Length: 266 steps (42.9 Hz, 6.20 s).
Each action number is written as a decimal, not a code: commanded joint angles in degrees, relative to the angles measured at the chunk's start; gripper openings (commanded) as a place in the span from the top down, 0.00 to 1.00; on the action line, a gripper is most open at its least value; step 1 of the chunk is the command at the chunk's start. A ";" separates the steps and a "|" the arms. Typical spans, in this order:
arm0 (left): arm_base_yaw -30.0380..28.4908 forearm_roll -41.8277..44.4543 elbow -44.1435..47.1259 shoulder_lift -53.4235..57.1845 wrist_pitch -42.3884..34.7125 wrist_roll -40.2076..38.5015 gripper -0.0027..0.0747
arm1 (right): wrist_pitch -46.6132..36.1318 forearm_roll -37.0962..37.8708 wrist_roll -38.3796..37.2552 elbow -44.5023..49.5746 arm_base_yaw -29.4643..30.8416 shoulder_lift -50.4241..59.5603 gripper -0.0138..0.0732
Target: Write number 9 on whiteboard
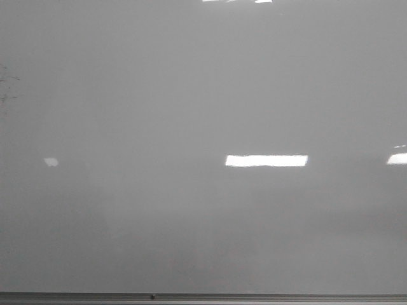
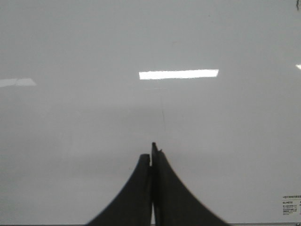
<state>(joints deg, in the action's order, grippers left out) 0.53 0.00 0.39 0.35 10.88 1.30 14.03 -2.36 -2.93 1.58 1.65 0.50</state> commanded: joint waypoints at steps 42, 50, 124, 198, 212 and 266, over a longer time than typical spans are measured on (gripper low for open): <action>-0.14 -0.48 0.08 1.01 -4.90 -0.58 0.99 | -4.19 0.60 0.14 -0.22 0.42 1.17 0.92; -0.14 -0.35 0.08 1.01 -5.63 -0.58 0.99 | -4.26 0.60 0.14 -0.22 0.42 1.12 0.92; 1.55 -7.57 -25.57 -30.13 -0.38 -0.06 0.24 | 5.99 0.55 0.14 -27.89 0.42 -14.23 0.18; 4.96 -9.03 -39.06 -85.30 -19.97 -0.18 0.98 | 3.24 0.55 0.14 -27.89 0.42 -14.23 0.18; 11.35 -9.30 -47.77 -73.29 18.54 2.04 0.98 | 10.15 -1.11 0.41 -31.54 -0.27 -17.26 0.18; 40.34 -32.80 -64.09 -71.69 60.97 51.19 0.98 | 51.58 -48.22 52.25 -68.52 -33.90 -70.45 0.17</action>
<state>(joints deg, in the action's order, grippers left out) 40.44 -29.90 -61.82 -72.89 70.53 52.36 67.04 -46.60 47.91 -64.97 -30.50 -69.08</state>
